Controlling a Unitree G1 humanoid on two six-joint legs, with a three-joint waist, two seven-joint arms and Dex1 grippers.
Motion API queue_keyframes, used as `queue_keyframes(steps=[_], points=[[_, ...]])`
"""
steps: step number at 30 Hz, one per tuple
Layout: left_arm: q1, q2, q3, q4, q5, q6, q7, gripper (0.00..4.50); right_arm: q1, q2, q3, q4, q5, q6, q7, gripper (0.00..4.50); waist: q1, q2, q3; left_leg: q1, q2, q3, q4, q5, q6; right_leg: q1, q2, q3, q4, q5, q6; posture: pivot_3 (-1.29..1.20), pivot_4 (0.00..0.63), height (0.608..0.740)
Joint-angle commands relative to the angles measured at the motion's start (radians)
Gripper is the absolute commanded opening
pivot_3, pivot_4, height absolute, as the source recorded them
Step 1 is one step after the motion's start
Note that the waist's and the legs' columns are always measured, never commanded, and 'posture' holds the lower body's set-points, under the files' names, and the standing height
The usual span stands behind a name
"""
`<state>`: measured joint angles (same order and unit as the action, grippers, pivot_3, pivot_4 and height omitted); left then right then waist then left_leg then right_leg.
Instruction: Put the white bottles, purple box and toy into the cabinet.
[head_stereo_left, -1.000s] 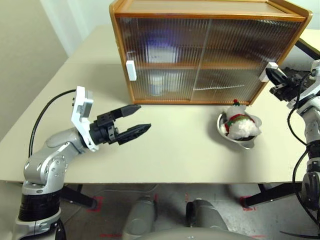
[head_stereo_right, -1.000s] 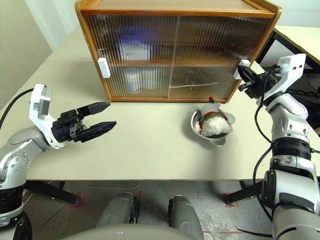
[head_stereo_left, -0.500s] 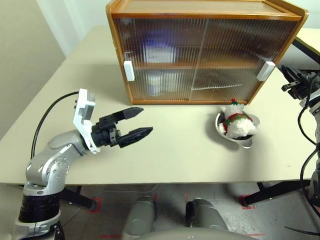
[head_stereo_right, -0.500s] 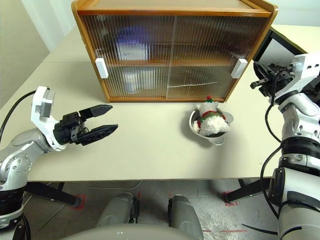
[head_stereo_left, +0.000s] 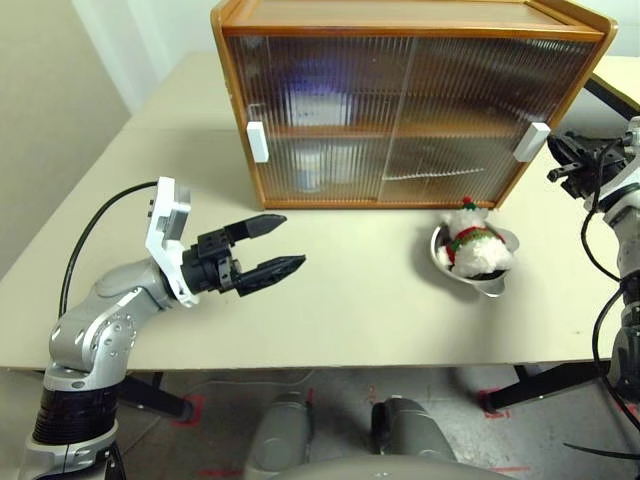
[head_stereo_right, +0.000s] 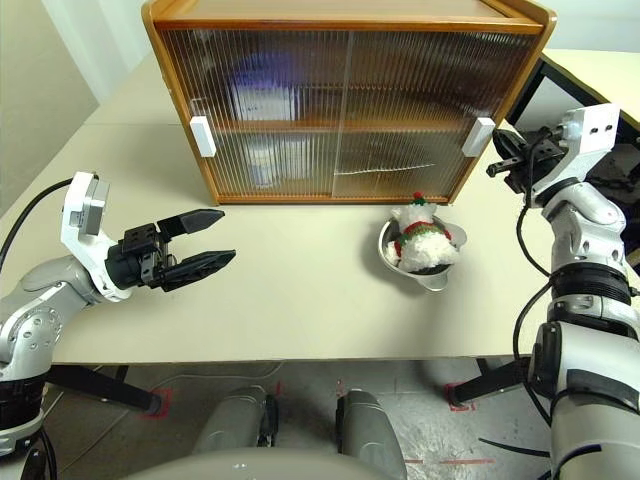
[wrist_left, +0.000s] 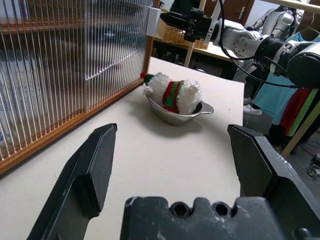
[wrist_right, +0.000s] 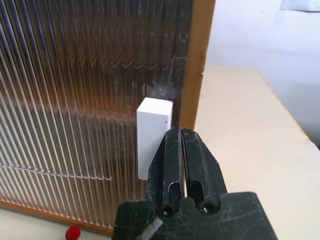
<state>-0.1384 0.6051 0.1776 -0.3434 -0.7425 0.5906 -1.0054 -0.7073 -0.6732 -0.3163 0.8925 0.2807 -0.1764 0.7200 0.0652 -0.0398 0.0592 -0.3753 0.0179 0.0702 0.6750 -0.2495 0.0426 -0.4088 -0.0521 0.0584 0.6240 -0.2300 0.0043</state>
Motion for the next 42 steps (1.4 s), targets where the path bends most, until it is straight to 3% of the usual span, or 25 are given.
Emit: queue_keyframes(steps=[1, 11, 19, 33, 42], points=[[0.017, 0.013, 0.004, -0.015, -0.006, -0.009, 0.003, 4.5, -0.024, 0.02, 0.021, 0.012, -0.009, -0.002, 0.024, 0.03, -0.001, 0.0, 0.0, 0.0, 0.0, 0.0, 0.0, 0.0, 0.0, 0.0, 0.0, 0.0, 0.0, 0.0, 0.0, 0.24, 0.015, 0.74], [0.02, 0.021, 0.007, -0.017, -0.012, -0.007, 0.013, 4.5, -0.037, 0.089, 0.057, -0.055, -0.005, 0.024, 0.065, 0.03, 0.0, 0.0, 0.0, 0.002, 0.0, 0.0, -0.008, 0.0, 0.0, 0.0, 0.0, 0.0, -0.001, -0.001, 0.0, 0.24, 0.019, 0.74], [0.019, 0.025, 0.006, -0.022, -0.024, 0.005, 0.016, 4.5, -0.024, 0.183, 0.091, -0.154, 0.007, 0.059, 0.085, 0.03, -0.001, 0.0, 0.0, 0.002, 0.001, -0.001, -0.011, 0.001, 0.001, -0.002, 0.001, -0.002, 0.0, 0.003, 0.009, 0.25, 0.022, 0.74], [0.007, -0.034, 0.02, -0.044, -0.043, -0.056, 0.06, 4.5, 0.012, 0.353, 0.168, -0.306, 0.013, 0.117, 0.072, 0.03, 0.007, 0.003, 0.002, 0.002, 0.003, -0.001, -0.012, -0.002, -0.003, -0.004, 0.001, -0.004, 0.001, 0.002, 0.007, 0.26, 0.035, 0.74], [-0.016, -0.051, 0.052, -0.028, -0.079, -0.072, 0.089, 4.5, 0.079, 0.347, 0.173, -0.499, 0.023, 0.232, 0.015, 0.03, 0.008, 0.004, 0.004, 0.001, 0.003, -0.002, -0.012, -0.003, -0.005, -0.004, 0.0, -0.005, 0.001, 0.001, 0.004, 0.25, 0.041, 0.74]])
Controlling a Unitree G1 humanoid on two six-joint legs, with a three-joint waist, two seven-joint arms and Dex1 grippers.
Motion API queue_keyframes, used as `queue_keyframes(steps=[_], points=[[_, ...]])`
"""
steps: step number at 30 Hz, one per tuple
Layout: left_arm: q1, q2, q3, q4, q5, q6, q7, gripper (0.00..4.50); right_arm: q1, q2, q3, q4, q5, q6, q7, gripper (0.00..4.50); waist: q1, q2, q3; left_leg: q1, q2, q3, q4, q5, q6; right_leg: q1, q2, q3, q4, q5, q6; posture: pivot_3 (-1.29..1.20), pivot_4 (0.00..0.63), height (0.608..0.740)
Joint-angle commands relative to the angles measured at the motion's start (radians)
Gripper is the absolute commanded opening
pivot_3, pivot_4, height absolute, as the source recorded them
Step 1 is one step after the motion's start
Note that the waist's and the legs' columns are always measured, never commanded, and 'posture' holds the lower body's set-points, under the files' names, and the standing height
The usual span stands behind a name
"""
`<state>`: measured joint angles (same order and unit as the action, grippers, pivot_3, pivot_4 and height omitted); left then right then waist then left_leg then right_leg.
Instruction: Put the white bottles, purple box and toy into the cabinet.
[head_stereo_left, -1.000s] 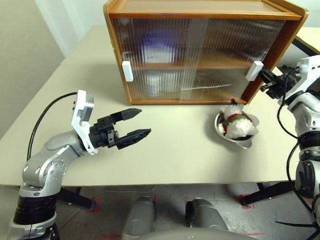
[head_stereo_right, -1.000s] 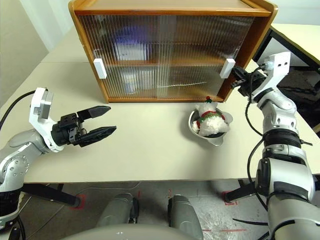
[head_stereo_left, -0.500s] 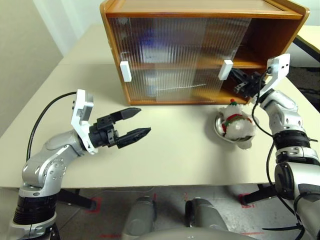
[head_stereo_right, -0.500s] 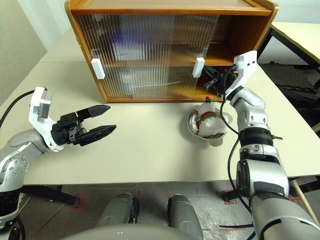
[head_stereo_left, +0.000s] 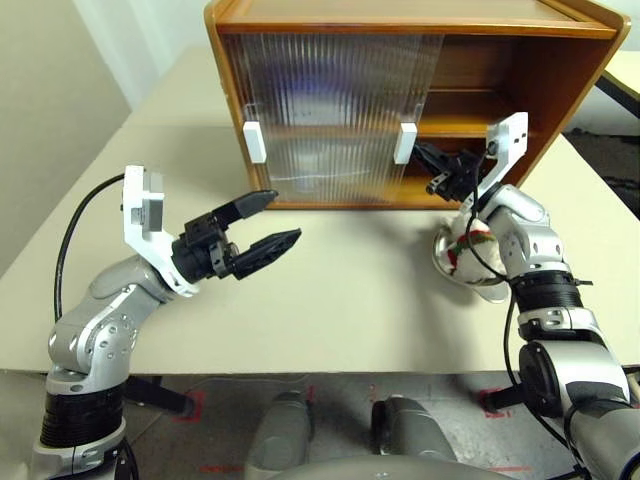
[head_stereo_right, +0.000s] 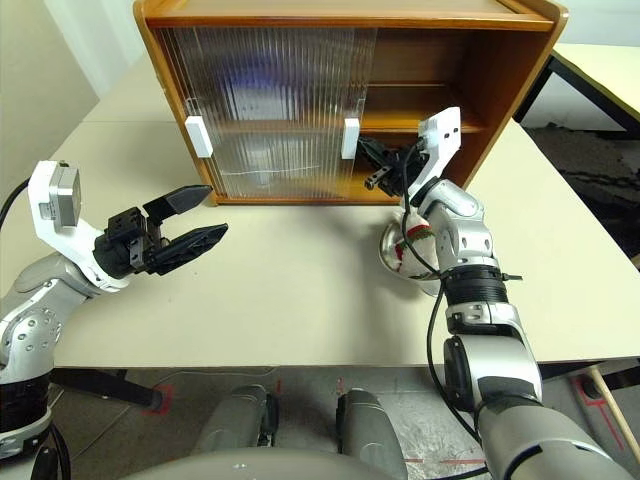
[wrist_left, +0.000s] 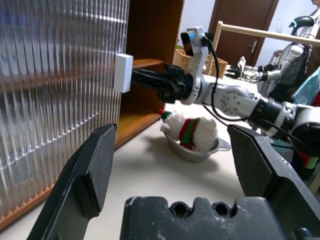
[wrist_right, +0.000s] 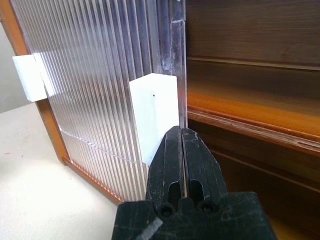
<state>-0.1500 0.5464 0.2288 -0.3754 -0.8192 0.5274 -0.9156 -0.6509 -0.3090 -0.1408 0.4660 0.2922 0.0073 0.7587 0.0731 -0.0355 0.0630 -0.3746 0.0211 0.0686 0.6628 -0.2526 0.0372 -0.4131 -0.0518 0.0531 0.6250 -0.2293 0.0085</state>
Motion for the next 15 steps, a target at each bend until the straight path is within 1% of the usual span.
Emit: queue_keyframes(steps=[1, 2, 6, 8, 10, 11, 15], points=[[-0.004, 0.009, -0.001, 0.006, -0.001, -0.01, -0.002, 4.5, 0.032, -0.03, -0.008, -0.099, 0.014, 0.069, -0.032, 0.03, 0.0, 0.001, 0.001, 0.0, 0.0, 0.0, 0.0, 0.0, 0.0, 0.0, 0.0, 0.0, 0.0, 0.0, 0.0, 0.24, 0.04, 0.74], [-0.003, 0.008, -0.001, 0.008, 0.0, -0.011, -0.003, 4.5, 0.04, -0.045, -0.017, -0.118, 0.017, 0.087, -0.038, 0.03, 0.001, 0.001, 0.001, 0.0, 0.0, -0.001, 0.0, 0.0, 0.0, 0.0, 0.0, -0.001, 0.0, -0.001, 0.0, 0.24, 0.04, 0.74], [0.0, 0.009, -0.004, 0.015, 0.004, -0.018, -0.006, 4.5, 0.06, -0.15, -0.064, -0.149, 0.034, 0.159, -0.037, 1.02, 0.007, 0.001, 0.003, -0.002, 0.0, -0.002, 0.0, 0.0, 0.001, -0.001, -0.001, -0.002, 0.0, -0.002, 0.0, 0.24, 0.04, 0.74], [0.001, 0.01, -0.006, 0.018, 0.005, -0.022, -0.009, 4.5, 0.077, -0.258, -0.09, -0.17, 0.055, 0.248, 0.005, 1.84, 0.013, 0.001, 0.004, -0.002, -0.001, -0.003, 0.0, 0.0, 0.001, -0.001, -0.001, -0.002, -0.001, -0.003, 0.0, 0.24, 0.043, 0.74], [0.002, 0.01, -0.011, 0.024, 0.01, -0.031, -0.016, 4.5, 0.079, -0.335, -0.116, -0.182, 0.08, 0.314, 0.026, 2.49, 0.018, 0.002, 0.006, -0.003, -0.002, -0.003, 0.0, 0.0, 0.001, -0.001, -0.002, -0.003, -0.002, -0.003, 0.0, 0.24, 0.046, 0.74], [0.002, 0.01, -0.013, 0.029, 0.012, -0.035, -0.02, 4.5, 0.078, -0.37, -0.124, -0.187, 0.1, 0.368, 0.041, 2.96, 0.019, 0.002, 0.007, -0.003, -0.002, -0.003, 0.0, 0.0, 0.002, -0.001, -0.001, -0.002, -0.003, -0.004, -0.001, 0.23, 0.046, 0.74], [-0.005, 0.011, -0.025, 0.044, 0.018, -0.046, -0.03, 4.5, 0.113, -0.543, -0.077, -0.245, 0.154, 0.637, 0.172, 4.4, 0.012, 0.002, 0.008, -0.003, -0.001, -0.003, 0.0, 0.0, 0.002, 0.0, 0.0, -0.002, -0.003, -0.007, -0.001, 0.22, 0.046, 0.74]])
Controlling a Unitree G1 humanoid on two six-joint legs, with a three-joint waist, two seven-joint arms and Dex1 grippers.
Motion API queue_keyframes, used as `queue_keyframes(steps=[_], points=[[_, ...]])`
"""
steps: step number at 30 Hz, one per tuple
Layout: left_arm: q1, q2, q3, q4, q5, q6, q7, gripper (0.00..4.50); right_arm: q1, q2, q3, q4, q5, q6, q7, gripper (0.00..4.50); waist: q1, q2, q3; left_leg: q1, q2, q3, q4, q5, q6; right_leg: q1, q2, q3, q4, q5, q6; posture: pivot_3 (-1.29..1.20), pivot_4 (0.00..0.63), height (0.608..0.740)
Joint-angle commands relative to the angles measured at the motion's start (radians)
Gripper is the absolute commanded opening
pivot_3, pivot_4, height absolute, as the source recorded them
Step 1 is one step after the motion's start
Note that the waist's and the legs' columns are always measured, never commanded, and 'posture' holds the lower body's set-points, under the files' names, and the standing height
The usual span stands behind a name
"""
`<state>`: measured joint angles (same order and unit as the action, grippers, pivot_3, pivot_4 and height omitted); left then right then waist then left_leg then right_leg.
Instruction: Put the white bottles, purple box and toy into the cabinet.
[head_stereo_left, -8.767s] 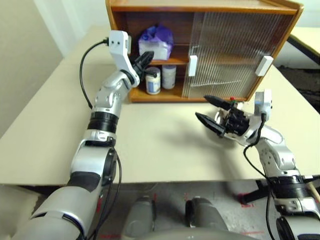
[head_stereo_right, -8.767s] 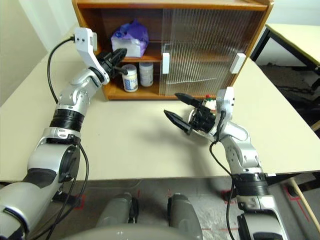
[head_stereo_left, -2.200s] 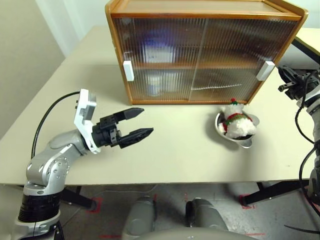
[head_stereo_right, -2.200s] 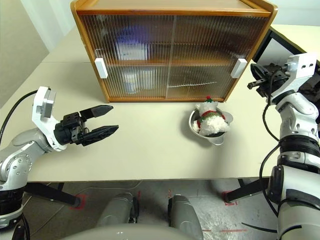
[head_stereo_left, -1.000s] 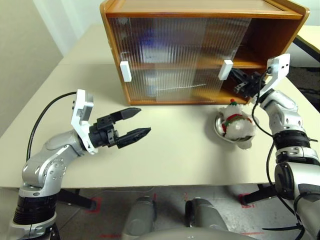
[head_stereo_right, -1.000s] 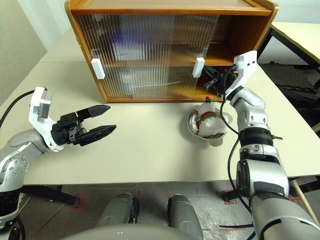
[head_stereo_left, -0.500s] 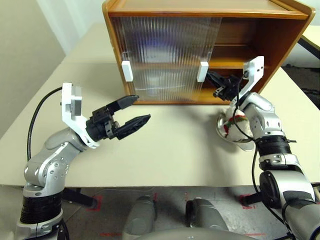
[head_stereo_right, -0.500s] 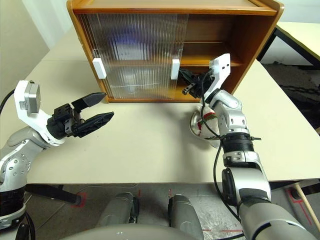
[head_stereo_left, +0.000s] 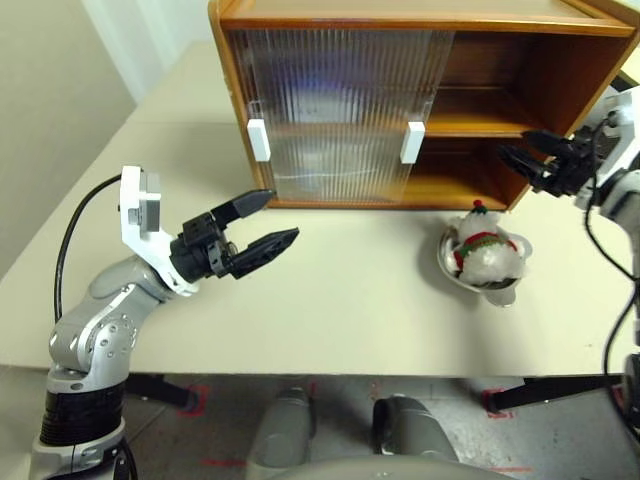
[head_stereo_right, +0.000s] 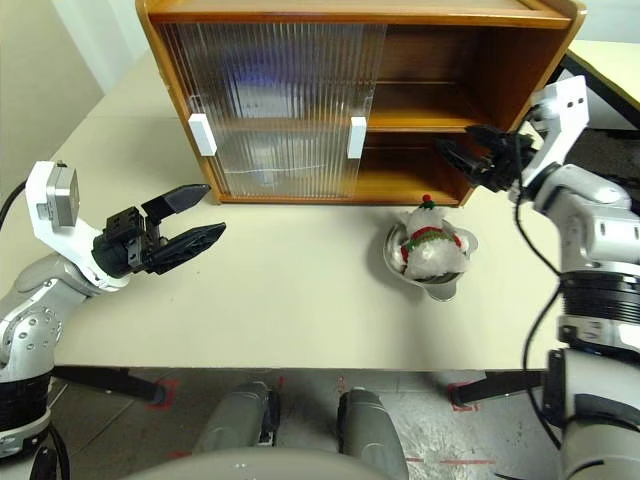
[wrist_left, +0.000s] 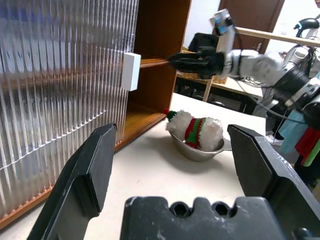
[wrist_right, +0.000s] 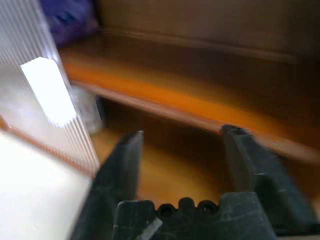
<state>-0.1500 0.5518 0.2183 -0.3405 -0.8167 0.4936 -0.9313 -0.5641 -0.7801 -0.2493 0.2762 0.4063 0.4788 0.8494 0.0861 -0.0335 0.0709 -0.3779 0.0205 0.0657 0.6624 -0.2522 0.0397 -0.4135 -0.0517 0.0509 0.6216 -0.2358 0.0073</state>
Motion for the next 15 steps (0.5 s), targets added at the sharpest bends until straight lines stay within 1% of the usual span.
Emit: queue_keyframes(steps=[1, 3, 5, 9, 13, 15], points=[[-0.009, 0.007, -0.018, 0.014, 0.016, -0.014, -0.017, 4.5, 0.038, -0.115, 0.048, -0.085, 0.06, 0.255, 0.106, 4.46, -0.003, -0.001, 0.001, 0.0, 0.0, 0.0, 0.0, 0.0, 0.0, 0.0, 0.0, 0.0, 0.0, 0.0, 0.0, 0.22, 0.046, 0.74], [-0.016, 0.007, -0.023, 0.022, 0.018, -0.017, -0.021, 4.5, 0.065, -0.183, 0.091, -0.143, 0.076, 0.382, 0.144, 4.46, -0.008, -0.001, 0.001, 0.0, 0.0, 0.0, 0.0, 0.0, 0.0, 0.0, 0.0, 0.0, 0.0, -0.001, 0.002, 0.2, 0.047, 0.74], [-0.019, 0.008, -0.028, 0.027, 0.02, -0.02, -0.025, 4.5, 0.085, -0.204, 0.12, -0.184, 0.085, 0.444, 0.157, 4.46, -0.011, -0.003, 0.002, 0.0, 0.001, 0.0, 0.0, -0.001, 0.001, 0.0, 0.0, 0.0, 0.0, -0.001, 0.002, 0.2, 0.047, 0.74], [-0.022, 0.009, -0.034, 0.032, 0.027, -0.027, -0.032, 4.5, 0.082, -0.147, 0.1, -0.194, 0.125, 0.522, 0.119, 4.46, -0.016, -0.006, 0.004, 0.001, 0.001, 0.001, 0.001, -0.001, 0.001, 0.001, 0.001, 0.0, 0.0, -0.001, 0.002, 0.21, 0.045, 0.74], [-0.014, 0.021, -0.024, 0.03, 0.028, -0.03, -0.039, 4.5, 0.104, -0.123, 0.144, -0.202, 0.13, 0.579, 0.114, 4.46, -0.011, -0.008, 0.006, 0.0, 0.0, 0.0, 0.002, 0.0, 0.001, 0.001, 0.001, 0.0, 0.0, -0.001, 0.002, 0.22, 0.044, 0.74], [-0.012, 0.024, -0.021, 0.029, 0.028, -0.035, -0.039, 4.5, 0.119, -0.113, 0.172, -0.184, 0.108, 0.564, 0.112, 4.46, -0.008, -0.008, 0.006, 0.0, 0.0, 0.0, 0.001, -0.001, 0.001, 0.001, 0.001, -0.001, -0.001, 0.0, 0.004, 0.24, 0.042, 0.74]])
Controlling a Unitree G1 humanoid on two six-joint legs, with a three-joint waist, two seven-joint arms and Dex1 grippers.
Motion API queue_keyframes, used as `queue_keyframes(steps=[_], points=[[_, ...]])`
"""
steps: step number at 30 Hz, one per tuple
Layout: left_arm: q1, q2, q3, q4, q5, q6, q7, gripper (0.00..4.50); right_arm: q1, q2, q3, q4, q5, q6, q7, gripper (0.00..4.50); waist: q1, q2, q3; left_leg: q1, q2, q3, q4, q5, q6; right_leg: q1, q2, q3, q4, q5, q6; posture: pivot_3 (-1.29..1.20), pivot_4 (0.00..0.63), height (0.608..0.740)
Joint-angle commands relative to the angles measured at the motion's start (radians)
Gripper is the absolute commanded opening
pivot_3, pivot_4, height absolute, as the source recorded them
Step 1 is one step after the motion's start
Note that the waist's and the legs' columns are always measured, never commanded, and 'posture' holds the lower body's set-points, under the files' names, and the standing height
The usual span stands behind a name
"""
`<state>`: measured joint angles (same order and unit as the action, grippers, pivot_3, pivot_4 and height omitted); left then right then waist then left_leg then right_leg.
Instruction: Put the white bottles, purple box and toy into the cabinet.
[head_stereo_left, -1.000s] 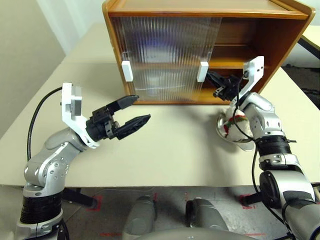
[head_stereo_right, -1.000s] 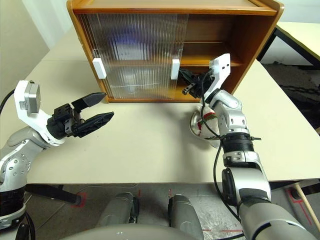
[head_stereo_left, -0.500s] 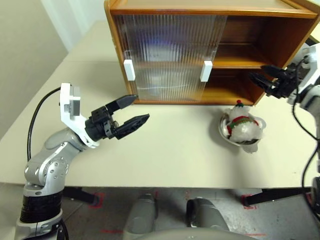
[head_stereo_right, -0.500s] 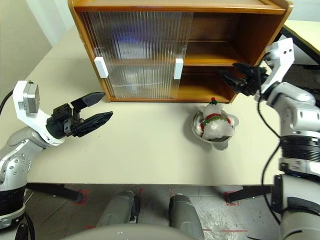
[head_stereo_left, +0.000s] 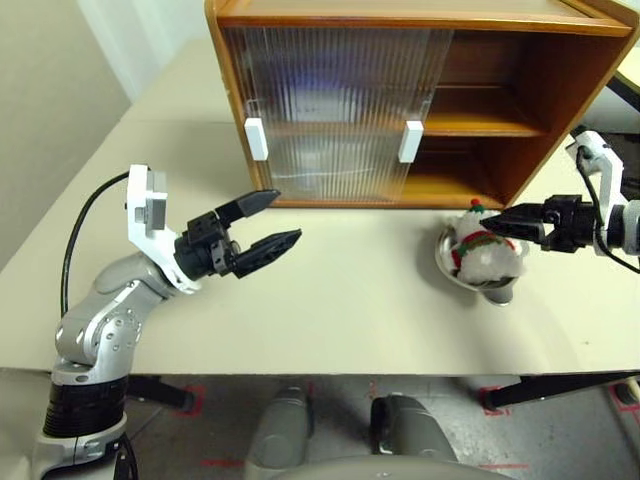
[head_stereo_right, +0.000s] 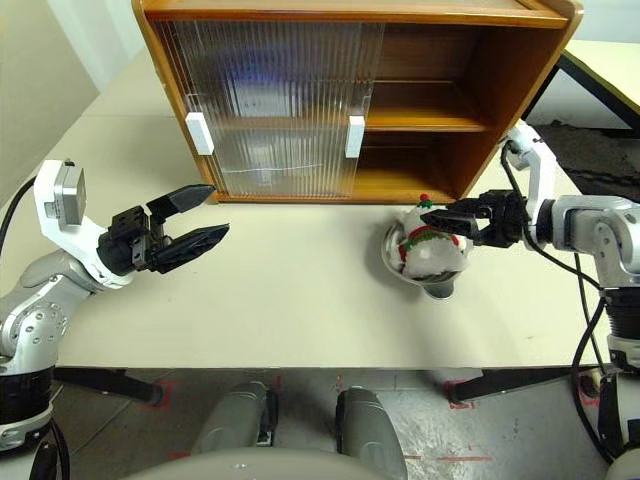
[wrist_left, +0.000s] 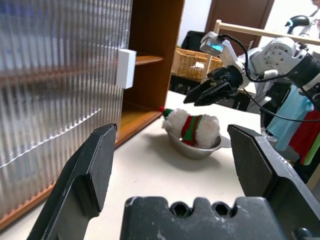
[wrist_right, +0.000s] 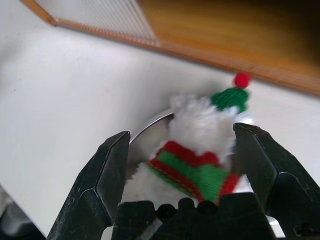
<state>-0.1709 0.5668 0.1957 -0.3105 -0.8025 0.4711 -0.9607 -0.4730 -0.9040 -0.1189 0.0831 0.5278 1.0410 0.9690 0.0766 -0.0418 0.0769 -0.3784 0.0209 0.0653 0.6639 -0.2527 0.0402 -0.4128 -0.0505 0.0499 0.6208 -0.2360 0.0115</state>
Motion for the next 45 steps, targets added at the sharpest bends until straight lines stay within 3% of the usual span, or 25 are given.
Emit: queue_keyframes(steps=[1, 11, 22, 24, 32, 36, 45], points=[[0.01, 0.01, 0.003, -0.002, 0.015, -0.016, -0.008, 4.5, 0.038, 0.014, 0.057, 0.023, -0.029, -0.012, -0.007, 4.46, 0.005, 0.0, 0.0, -0.001, 0.0, 0.0, 0.0, 0.0, 0.0, 0.0, 0.0, -0.001, -0.001, 0.001, 0.002, 0.24, 0.04, 0.74], [0.026, 0.004, -0.003, -0.014, 0.015, -0.031, -0.002, 4.5, 0.054, -0.055, 0.147, 0.072, -0.093, -0.064, 0.067, 4.46, 0.041, -0.001, -0.001, -0.011, -0.001, -0.002, 0.002, 0.0, 0.0, -0.009, 0.0, -0.002, -0.001, 0.004, 0.001, 0.25, 0.032, 0.74], [0.002, 0.004, -0.015, 0.015, 0.024, -0.04, -0.017, 4.5, -0.02, -0.071, 0.092, 0.154, -0.073, -0.095, 0.138, 0.75, 0.051, -0.002, -0.002, -0.012, -0.001, -0.001, 0.005, 0.0, 0.001, -0.009, -0.001, -0.003, -0.001, 0.005, 0.003, 0.23, 0.025, 0.74], [-0.002, 0.002, -0.017, 0.017, 0.025, -0.039, -0.018, 4.5, -0.049, -0.092, 0.085, 0.163, -0.062, -0.079, 0.169, 0.34, 0.05, -0.002, -0.002, -0.012, -0.001, -0.001, 0.005, 0.0, 0.001, -0.009, -0.001, -0.003, 0.0, 0.005, 0.003, 0.23, 0.025, 0.74], [-0.004, 0.008, -0.01, 0.021, 0.027, -0.038, -0.02, 4.5, -0.293, -0.058, -0.027, 0.258, 0.006, -0.054, 0.14, 0.24, 0.047, -0.001, -0.002, -0.011, 0.0, 0.0, 0.005, 0.0, 0.001, -0.011, 0.0, -0.003, 0.001, 0.007, 0.001, 0.23, 0.023, 0.74], [-0.006, 0.008, -0.008, 0.02, 0.028, -0.037, -0.017, 4.5, -0.384, 0.017, -0.081, 0.372, -0.023, -0.186, 0.071, 0.24, 0.05, -0.007, -0.005, -0.011, 0.002, 0.0, 0.005, 0.0, 0.001, -0.01, 0.002, -0.004, 0.001, 0.006, -0.001, 0.24, 0.021, 0.74], [0.01, 0.017, 0.008, 0.001, 0.022, -0.03, -0.002, 4.5, -0.556, 0.089, -0.097, 0.639, -0.119, -0.511, -0.029, 0.23, 0.051, -0.006, -0.006, -0.012, 0.0, 0.0, 0.004, 0.0, 0.001, -0.011, -0.001, -0.004, 0.001, 0.008, -0.003, 0.26, 0.02, 0.74]])
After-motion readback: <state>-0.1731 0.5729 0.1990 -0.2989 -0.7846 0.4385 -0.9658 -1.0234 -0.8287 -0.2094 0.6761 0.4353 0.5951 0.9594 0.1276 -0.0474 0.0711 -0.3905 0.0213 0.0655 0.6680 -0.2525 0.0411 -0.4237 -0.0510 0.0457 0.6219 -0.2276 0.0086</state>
